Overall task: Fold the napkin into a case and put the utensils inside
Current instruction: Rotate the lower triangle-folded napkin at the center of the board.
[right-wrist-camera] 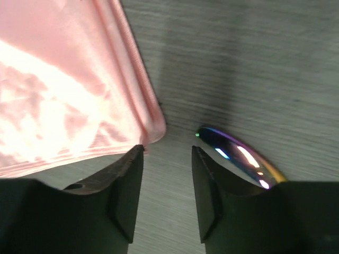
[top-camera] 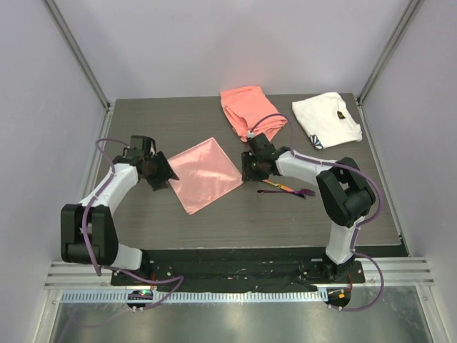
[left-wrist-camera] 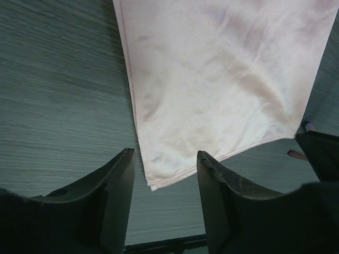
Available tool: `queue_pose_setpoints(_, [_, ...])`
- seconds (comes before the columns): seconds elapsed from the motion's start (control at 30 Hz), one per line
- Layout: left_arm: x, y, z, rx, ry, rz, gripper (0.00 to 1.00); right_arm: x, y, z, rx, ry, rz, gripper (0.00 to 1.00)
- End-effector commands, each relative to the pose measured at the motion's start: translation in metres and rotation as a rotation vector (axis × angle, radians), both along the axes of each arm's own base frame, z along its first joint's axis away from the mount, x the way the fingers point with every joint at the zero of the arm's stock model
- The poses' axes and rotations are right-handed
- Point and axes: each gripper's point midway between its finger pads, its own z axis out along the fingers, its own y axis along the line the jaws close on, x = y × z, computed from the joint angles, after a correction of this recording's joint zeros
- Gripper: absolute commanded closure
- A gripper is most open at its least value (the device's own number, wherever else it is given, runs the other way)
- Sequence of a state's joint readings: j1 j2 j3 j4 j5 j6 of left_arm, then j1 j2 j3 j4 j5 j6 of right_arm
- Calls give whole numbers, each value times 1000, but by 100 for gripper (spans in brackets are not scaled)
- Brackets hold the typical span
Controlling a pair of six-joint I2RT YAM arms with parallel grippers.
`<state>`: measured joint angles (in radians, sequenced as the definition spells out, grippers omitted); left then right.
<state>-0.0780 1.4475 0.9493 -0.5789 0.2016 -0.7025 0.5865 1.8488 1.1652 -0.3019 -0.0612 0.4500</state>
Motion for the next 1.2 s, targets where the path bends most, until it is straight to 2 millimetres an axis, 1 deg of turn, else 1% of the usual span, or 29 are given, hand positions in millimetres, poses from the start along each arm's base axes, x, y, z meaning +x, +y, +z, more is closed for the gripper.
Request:
queue_pose_setpoints(0.0, [1,19,16,61,-82,75,44,24,-29,34,-182,-139,-7,50])
queue_pose_setpoints(0.03, [3,23,19,54,-91,92,43,28,-26,41,-174,-152,-6,50])
queue_pose_setpoints(0.07, [5,25,20,42,-97,101,43,29,-25,45,-186,-165,-1,48])
queue_pose_setpoints(0.13, [10,23,19,-16,-86,117,41,31,-22,53,-198,-186,0,45])
queue_pose_setpoints(0.17, [18,33,20,-37,-95,153,41,32,-17,55,-194,-197,11,44])
queue_pose_setpoints(0.2, [21,36,17,-51,-84,166,41,32,-12,56,-182,-198,22,41])
queue_pose_setpoints(0.23, [26,38,13,-90,-60,185,41,34,-3,62,-156,-207,36,41])
queue_pose_setpoints(0.27, [33,40,11,-107,-62,196,42,30,9,58,-129,-191,71,40])
queue_pose_setpoints(0.3, [36,42,10,-136,-56,209,43,33,18,64,-103,-199,77,40])
queue_pose_setpoints(0.33, [42,44,5,-149,-45,228,44,33,25,64,-84,-196,89,40])
queue_pose_setpoints(0.37, [48,48,4,-151,-55,241,45,33,38,63,-45,-188,111,39])
queue_pose_setpoints(0.4, [55,49,6,-152,-67,248,46,33,45,61,-28,-183,122,39])
queue_pose_setpoints(0.43, [59,50,0,-160,-51,263,46,34,52,61,-8,-182,136,39])
queue_pose_setpoints(0.47, [66,50,0,-166,-68,265,48,31,63,57,27,-154,164,39])
queue_pose_setpoints(0.5, [70,51,-1,-169,-73,271,49,31,66,57,37,-149,168,39])
queue_pose_setpoints(0.53, [74,51,-2,-170,-78,281,49,32,68,56,43,-145,170,39])
queue_pose_setpoints(0.57, [77,54,-8,-166,-71,292,50,34,70,55,48,-143,170,39])
queue_pose_setpoints(0.63, [84,56,-10,-162,-77,299,51,33,72,51,52,-135,179,39])
queue_pose_setpoints(0.67, [85,57,-15,-159,-64,306,52,33,72,49,49,-132,179,40])
queue_pose_setpoints(0.73, [91,60,-18,-152,-77,313,54,33,70,42,36,-124,177,40])
queue_pose_setpoints(0.8, [94,61,-25,-148,-63,318,55,33,65,34,24,-110,170,40])
queue_pose_setpoints(1.07, [99,61,-36,-146,-39,310,58,44,52,19,9,-90,138,43])
queue_pose_setpoints(1.17, [98,65,-39,-124,-35,310,59,45,51,14,15,-77,133,45])
